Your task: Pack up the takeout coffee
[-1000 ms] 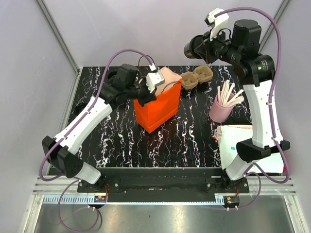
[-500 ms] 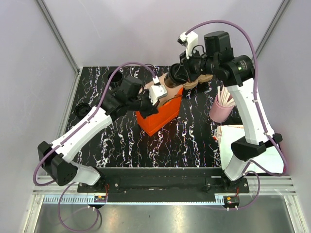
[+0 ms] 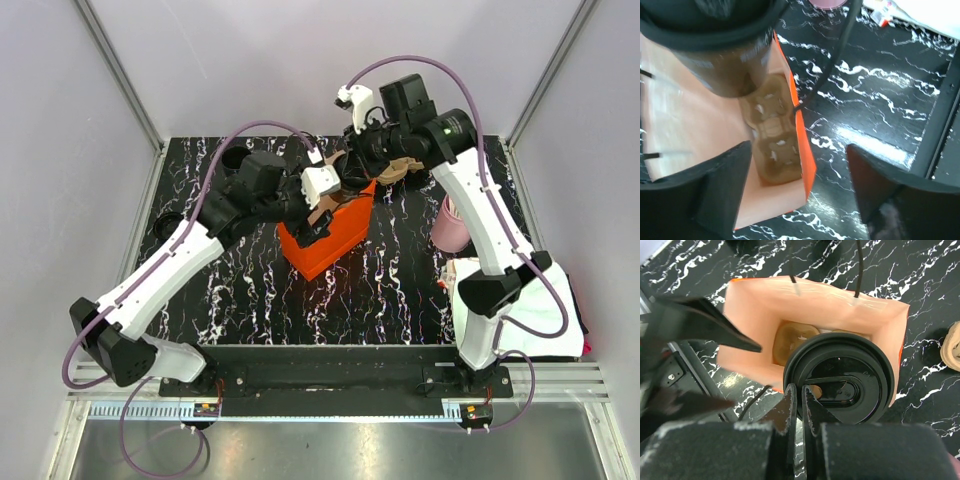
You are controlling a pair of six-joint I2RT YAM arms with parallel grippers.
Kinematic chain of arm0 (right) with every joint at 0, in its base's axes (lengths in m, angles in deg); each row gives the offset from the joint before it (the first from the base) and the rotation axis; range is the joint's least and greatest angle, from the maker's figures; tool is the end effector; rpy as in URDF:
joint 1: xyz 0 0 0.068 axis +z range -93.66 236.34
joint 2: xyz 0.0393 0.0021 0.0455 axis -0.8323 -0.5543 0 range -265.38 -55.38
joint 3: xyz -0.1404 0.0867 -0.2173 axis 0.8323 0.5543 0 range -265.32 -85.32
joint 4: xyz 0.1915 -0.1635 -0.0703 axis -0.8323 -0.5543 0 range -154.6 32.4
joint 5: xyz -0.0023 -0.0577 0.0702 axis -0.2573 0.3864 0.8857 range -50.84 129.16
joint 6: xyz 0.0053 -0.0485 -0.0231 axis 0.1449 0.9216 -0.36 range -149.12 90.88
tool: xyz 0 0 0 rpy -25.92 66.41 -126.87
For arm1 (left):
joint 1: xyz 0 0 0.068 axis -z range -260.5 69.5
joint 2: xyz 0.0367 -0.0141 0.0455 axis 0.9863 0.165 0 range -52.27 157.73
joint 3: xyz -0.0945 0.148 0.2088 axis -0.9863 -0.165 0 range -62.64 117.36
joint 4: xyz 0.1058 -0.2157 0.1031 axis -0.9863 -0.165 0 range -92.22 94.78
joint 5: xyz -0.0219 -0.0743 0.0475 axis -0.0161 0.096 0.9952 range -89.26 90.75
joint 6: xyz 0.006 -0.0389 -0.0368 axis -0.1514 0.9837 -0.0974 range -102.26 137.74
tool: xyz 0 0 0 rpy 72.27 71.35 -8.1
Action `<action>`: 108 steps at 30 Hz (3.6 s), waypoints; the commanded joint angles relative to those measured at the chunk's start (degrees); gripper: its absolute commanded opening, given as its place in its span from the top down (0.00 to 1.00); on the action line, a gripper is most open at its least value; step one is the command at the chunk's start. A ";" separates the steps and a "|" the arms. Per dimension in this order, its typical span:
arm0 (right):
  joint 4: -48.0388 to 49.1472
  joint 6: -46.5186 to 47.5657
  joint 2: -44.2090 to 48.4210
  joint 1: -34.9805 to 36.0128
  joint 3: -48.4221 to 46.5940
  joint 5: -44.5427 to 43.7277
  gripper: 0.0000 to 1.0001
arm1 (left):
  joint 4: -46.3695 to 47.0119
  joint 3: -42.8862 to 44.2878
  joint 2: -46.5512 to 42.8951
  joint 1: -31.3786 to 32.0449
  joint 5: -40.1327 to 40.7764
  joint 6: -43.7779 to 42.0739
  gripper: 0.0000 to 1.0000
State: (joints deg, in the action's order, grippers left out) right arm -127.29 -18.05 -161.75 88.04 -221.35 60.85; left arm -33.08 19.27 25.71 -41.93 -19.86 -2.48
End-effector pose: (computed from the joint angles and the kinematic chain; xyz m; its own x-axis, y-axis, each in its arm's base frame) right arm 0.2990 0.2001 0.4713 -0.3971 -0.4550 -0.7971 -0.8206 0.5649 0.0863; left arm 0.2222 -0.1933 0.3885 -0.1288 0.5167 -0.8464 0.9127 0.3956 0.1026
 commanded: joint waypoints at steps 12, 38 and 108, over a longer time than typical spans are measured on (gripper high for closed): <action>1.22 0.00 -7.54 3.45 -2.40 -8.15 1.00 | 0.69 5.72 -8.10 -4.45 4.08 -0.34 0.01; 3.77 2.73 -12.90 6.18 1.90 -13.16 1.00 | 7.46 -1.31 -11.62 -13.69 1.70 3.35 0.01; 24.87 8.53 -5.78 3.63 24.23 -7.89 1.00 | 17.12 -0.17 3.41 -15.19 11.37 6.43 0.01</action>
State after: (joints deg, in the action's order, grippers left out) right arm -105.18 -10.51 -170.52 92.17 -197.40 52.28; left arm -19.56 17.89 29.36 -56.88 -9.45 3.13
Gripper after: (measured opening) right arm 0.065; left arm 0.987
